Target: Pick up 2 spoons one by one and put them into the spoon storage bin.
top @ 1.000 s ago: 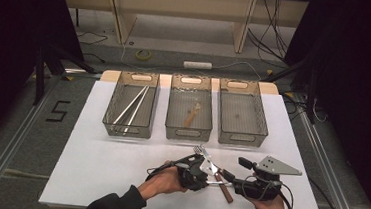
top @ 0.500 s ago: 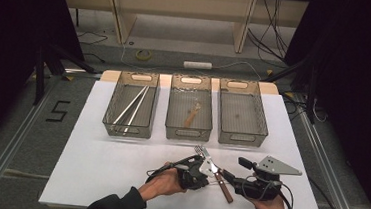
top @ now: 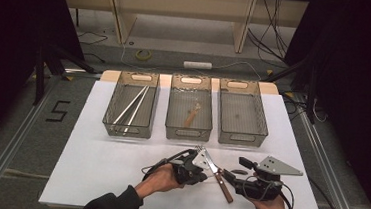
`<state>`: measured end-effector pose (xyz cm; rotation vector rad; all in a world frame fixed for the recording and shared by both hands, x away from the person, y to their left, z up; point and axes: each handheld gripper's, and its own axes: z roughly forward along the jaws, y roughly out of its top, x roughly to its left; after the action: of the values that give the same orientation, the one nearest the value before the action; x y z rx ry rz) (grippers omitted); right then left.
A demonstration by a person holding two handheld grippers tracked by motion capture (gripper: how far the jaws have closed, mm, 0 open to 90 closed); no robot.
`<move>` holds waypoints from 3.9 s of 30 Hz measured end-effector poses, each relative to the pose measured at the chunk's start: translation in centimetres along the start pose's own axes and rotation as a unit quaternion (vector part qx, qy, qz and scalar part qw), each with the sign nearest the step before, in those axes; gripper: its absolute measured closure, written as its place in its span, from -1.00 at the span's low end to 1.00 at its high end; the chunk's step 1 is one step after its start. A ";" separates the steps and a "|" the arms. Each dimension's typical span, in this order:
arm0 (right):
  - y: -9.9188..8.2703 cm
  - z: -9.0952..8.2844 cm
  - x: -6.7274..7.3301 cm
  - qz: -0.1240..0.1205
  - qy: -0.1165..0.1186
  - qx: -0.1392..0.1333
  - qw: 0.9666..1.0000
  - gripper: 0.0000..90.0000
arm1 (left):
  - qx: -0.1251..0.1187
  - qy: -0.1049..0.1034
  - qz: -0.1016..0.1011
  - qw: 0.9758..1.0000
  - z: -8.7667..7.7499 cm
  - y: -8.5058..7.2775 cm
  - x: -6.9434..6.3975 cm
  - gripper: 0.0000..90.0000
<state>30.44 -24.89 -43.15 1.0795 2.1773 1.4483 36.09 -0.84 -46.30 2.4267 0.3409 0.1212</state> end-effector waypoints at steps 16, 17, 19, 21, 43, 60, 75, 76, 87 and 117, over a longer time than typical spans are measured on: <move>0.0 0.0 0.1 -0.001 0.001 -0.001 1.000 -0.38 | -0.032 0.024 -0.035 0.999 -2.4 0.3 1.7 0.98; 0.0 0.0 0.0 -0.001 0.002 -0.002 1.000 -0.38 | -0.033 0.027 -0.035 0.999 -2.6 0.3 1.8 0.98; 0.0 0.0 0.1 -0.001 0.002 -0.001 1.000 -0.38 | -0.036 0.031 -0.039 0.998 -2.8 0.3 1.9 0.98; 0.0 0.1 0.1 -0.001 0.002 0.000 1.000 -0.38 | -0.042 0.033 -0.046 0.998 -3.0 0.3 2.1 0.98; -0.1 0.2 0.0 0.000 0.002 0.003 1.000 -0.38 | -0.087 0.068 -0.082 0.990 -6.2 0.6 3.9 0.98; -0.2 0.3 0.1 0.002 0.001 0.006 1.000 -0.38 | -0.119 0.104 -0.119 0.980 -8.3 0.9 6.1 0.98; -0.2 0.3 0.0 0.005 0.002 0.005 1.000 -0.38 | -0.122 0.142 -0.170 0.967 -8.2 1.1 10.1 0.98; -0.2 0.3 0.0 0.005 0.002 0.006 1.000 -0.38 | -0.122 0.145 -0.173 0.967 -8.2 1.2 10.4 0.98; -0.2 0.3 0.0 0.004 0.003 0.005 1.000 -0.38 | -0.113 0.166 -0.198 0.959 -8.1 1.3 12.3 0.98; -0.2 0.3 0.0 0.006 0.005 0.005 1.000 -0.38 | -0.095 0.190 -0.259 0.942 -6.3 1.3 15.2 0.98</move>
<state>30.53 -24.78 -43.44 1.0931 2.1894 1.4527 49.91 6.28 -40.65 2.0361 1.0766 0.3689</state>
